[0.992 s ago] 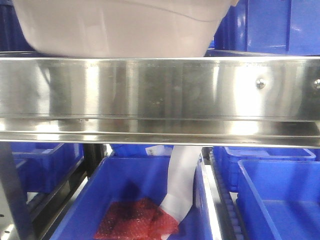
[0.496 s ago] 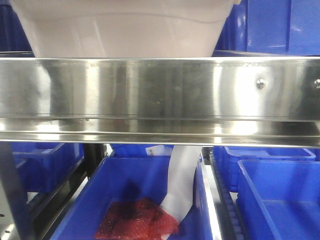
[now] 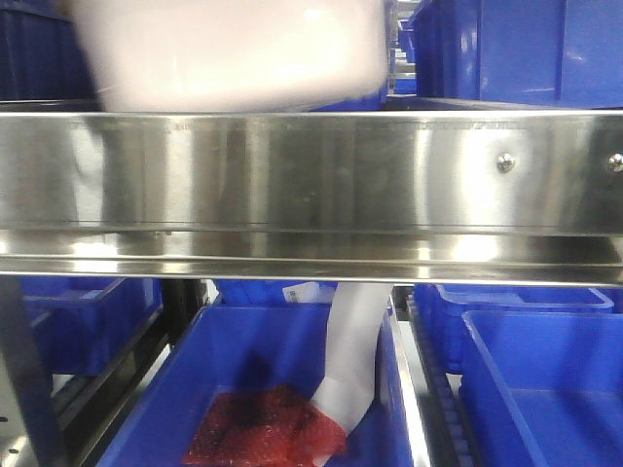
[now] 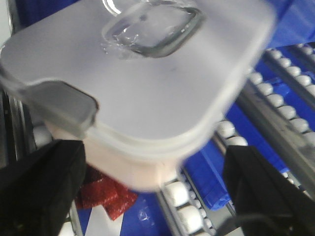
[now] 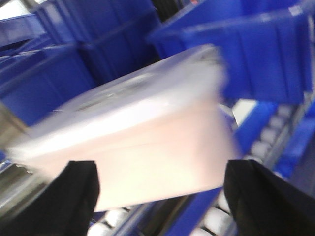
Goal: Grab white bin and place on right shelf
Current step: 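Lower the bin onto the upper shelf rollers and open both grippers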
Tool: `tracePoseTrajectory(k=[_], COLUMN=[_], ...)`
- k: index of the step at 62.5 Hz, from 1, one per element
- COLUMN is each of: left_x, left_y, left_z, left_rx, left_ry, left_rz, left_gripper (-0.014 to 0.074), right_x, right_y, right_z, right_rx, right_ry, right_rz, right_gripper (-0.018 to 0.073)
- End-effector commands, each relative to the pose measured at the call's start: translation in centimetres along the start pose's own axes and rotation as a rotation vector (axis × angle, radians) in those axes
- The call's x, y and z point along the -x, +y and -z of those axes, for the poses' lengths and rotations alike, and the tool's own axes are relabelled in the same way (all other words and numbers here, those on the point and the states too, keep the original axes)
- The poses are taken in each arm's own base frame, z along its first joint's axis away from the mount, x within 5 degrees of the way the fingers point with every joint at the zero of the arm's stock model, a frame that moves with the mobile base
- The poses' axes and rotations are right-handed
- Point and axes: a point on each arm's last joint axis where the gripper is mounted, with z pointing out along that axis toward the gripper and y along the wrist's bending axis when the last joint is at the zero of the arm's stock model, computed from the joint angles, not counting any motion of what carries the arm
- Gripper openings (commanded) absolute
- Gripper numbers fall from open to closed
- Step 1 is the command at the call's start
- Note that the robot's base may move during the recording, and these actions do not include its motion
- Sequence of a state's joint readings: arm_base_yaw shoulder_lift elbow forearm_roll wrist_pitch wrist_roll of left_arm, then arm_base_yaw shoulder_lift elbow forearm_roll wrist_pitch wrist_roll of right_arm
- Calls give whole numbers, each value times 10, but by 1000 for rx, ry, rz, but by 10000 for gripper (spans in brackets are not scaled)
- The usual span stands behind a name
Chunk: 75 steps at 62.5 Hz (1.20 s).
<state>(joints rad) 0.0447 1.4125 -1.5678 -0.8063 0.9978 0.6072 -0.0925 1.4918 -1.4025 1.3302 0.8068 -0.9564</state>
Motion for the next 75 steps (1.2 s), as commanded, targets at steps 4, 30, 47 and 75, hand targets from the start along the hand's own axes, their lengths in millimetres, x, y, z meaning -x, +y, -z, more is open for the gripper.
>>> tracePoseTrajectory(k=[4, 30, 47, 75], left_x=[14, -24, -79, -189], left_y=[-38, -57, -34, -46], left_z=[43, 82, 76, 93], left_rx=[-55, 95, 326, 447], left_ry=[-98, -36, -5, -294], left_rz=[-71, -63, 40, -81], left_gripper=[313, -119, -119, -118], right_x=[28, -19, -91, -186], right_y=[47, 77, 65, 96], right_z=[37, 100, 140, 206], right_rx=[84, -176, -466, -517], right_ry=[-113, -42, -21, -250], right_rz=[92, 220, 234, 368], right_gripper=[347, 69, 69, 69])
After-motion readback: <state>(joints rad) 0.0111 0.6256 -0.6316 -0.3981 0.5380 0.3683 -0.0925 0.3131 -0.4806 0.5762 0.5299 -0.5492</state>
